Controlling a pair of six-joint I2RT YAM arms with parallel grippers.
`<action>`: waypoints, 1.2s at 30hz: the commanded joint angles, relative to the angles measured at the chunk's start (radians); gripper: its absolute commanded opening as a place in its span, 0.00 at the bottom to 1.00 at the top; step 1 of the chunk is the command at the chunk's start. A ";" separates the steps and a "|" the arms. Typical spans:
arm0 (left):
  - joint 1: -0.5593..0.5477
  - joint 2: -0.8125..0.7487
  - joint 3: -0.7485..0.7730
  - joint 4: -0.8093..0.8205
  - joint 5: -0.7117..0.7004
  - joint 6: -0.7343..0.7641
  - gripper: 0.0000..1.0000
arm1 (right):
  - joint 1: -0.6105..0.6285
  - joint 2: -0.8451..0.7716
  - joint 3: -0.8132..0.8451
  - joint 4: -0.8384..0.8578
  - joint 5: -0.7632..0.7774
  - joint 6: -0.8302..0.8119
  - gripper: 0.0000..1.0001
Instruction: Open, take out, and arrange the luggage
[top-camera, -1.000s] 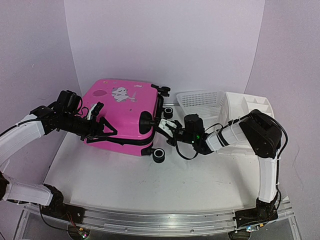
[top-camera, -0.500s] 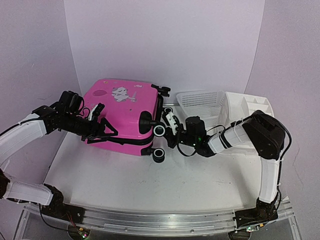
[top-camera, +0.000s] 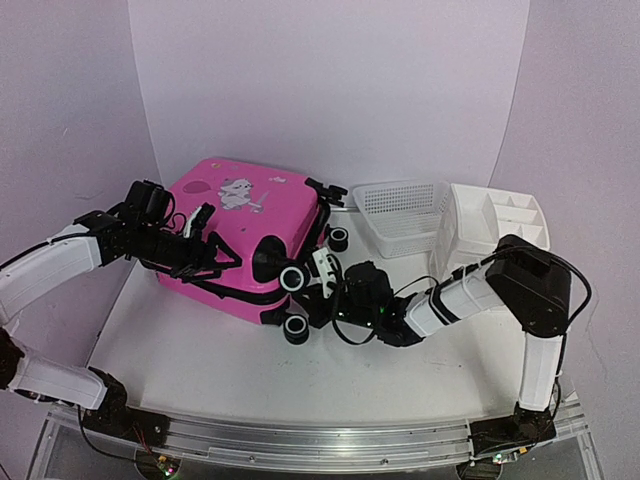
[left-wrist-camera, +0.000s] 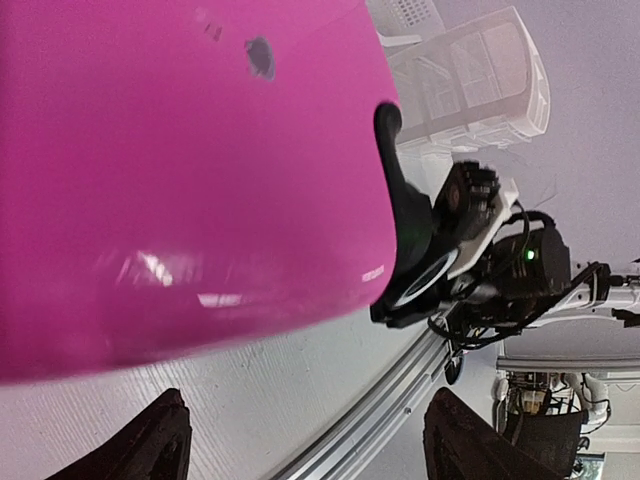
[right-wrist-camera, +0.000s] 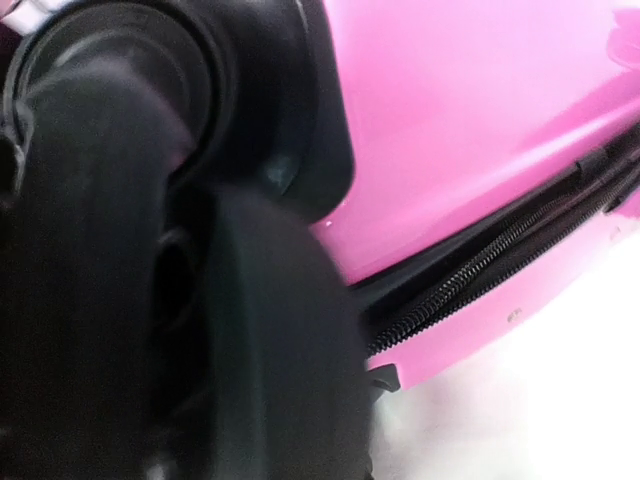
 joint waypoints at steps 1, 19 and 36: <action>-0.005 0.022 -0.010 0.093 0.048 -0.008 0.79 | 0.097 -0.038 -0.020 0.214 0.059 0.008 0.00; -0.149 0.145 0.013 0.237 0.091 -0.078 0.65 | 0.270 0.037 0.092 0.214 0.264 -0.161 0.00; -0.218 0.332 0.163 0.323 0.042 -0.085 0.52 | 0.312 -0.007 0.093 0.120 0.354 -0.168 0.00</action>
